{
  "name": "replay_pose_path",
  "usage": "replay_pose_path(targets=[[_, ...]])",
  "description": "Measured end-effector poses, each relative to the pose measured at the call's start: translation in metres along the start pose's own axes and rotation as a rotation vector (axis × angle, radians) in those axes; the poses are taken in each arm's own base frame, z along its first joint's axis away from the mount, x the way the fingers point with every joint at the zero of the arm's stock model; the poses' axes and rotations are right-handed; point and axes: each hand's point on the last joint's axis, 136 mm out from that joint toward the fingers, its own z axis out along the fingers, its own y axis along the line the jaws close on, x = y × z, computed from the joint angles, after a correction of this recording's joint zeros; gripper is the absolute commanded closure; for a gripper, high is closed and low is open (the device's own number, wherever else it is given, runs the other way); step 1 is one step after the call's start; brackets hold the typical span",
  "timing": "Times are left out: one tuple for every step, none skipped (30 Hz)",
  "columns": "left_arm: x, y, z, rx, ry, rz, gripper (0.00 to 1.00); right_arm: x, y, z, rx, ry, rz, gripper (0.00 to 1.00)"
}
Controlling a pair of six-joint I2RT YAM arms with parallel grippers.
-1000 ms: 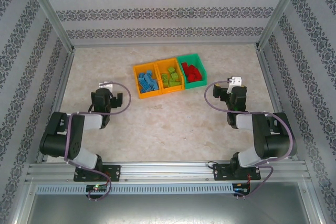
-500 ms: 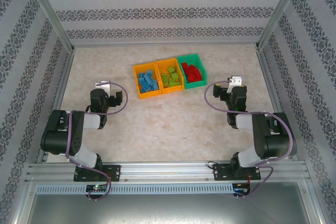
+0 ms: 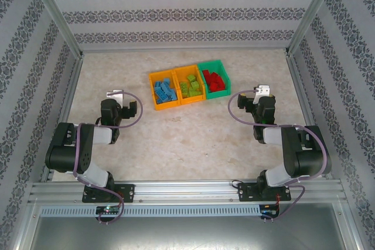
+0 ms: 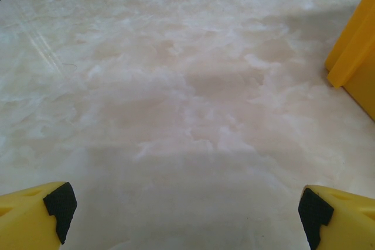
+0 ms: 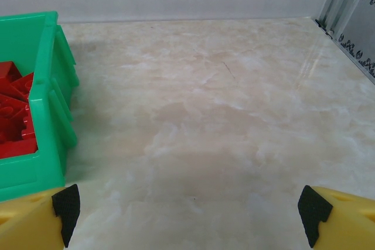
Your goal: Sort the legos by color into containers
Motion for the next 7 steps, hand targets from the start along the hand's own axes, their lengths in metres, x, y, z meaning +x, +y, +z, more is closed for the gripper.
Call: replay_pose_path(targets=[[0.0000,-0.0001,0.0000,0.000,0.000,0.000,0.01,0.0001,-0.0001,0.0000,0.000,0.000,0.000,0.02],[0.0000,-0.0001,0.0000,0.001,0.000,0.000,0.01,0.0000,0.0000,0.0000,0.000,0.000,0.000,0.02],[0.0000,-0.0004,0.0000,0.002,0.000,0.000,0.01,0.0001,0.0000,0.0000,0.000,0.000,0.000,0.02],[0.0000,-0.0004,0.0000,0.002,0.000,0.000,0.01,0.0001,0.0000,0.0000,0.000,0.000,0.000,0.02],[0.0000,-0.0004,0.0000,0.002,0.000,0.000,0.01,0.0001,0.0000,0.0000,0.000,0.000,0.000,0.02],[0.0000,-0.0005,0.0000,0.003,0.000,0.000,0.01,0.0000,0.0000,0.0000,0.000,0.000,0.000,0.02],[0.0000,-0.0005,0.0000,0.003,0.000,0.000,0.01,0.0000,0.0000,0.0000,0.000,0.000,0.000,0.02]])
